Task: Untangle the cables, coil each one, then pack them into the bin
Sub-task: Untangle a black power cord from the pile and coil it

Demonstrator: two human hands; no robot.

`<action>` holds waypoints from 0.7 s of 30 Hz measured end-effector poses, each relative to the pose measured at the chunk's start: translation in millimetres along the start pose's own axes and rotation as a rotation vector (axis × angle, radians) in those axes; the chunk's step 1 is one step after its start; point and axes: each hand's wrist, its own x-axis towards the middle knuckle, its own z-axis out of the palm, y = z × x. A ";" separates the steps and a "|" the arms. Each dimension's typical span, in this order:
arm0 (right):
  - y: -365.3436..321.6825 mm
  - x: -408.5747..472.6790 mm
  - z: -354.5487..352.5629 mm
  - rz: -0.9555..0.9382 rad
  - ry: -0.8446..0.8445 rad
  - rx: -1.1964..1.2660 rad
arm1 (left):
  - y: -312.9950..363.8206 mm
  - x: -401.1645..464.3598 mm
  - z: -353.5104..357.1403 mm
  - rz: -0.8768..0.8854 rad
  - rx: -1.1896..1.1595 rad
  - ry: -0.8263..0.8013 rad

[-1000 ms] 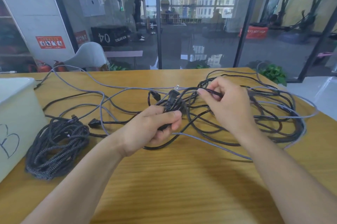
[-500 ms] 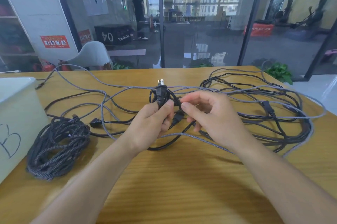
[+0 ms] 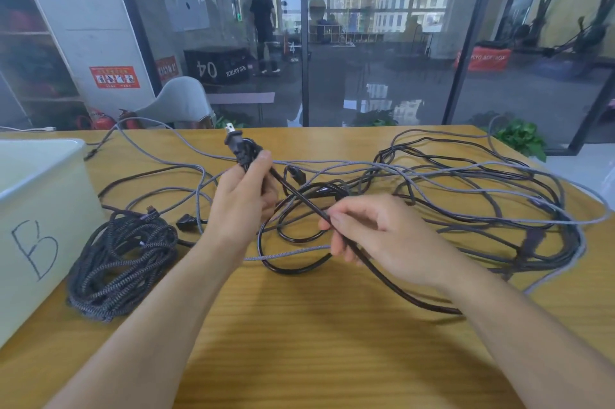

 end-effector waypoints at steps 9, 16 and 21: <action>-3.1 -7.4 23.5 0.153 -0.586 0.180 | 7.8 -10.9 11.2 0.012 -0.237 -0.195; 18.9 10.9 12.0 0.149 -0.340 -0.267 | 17.1 -14.5 6.1 -0.180 -0.580 -0.646; 24.5 12.6 -28.9 0.035 -0.247 -0.460 | 11.6 -11.4 3.1 -0.224 -0.415 -0.810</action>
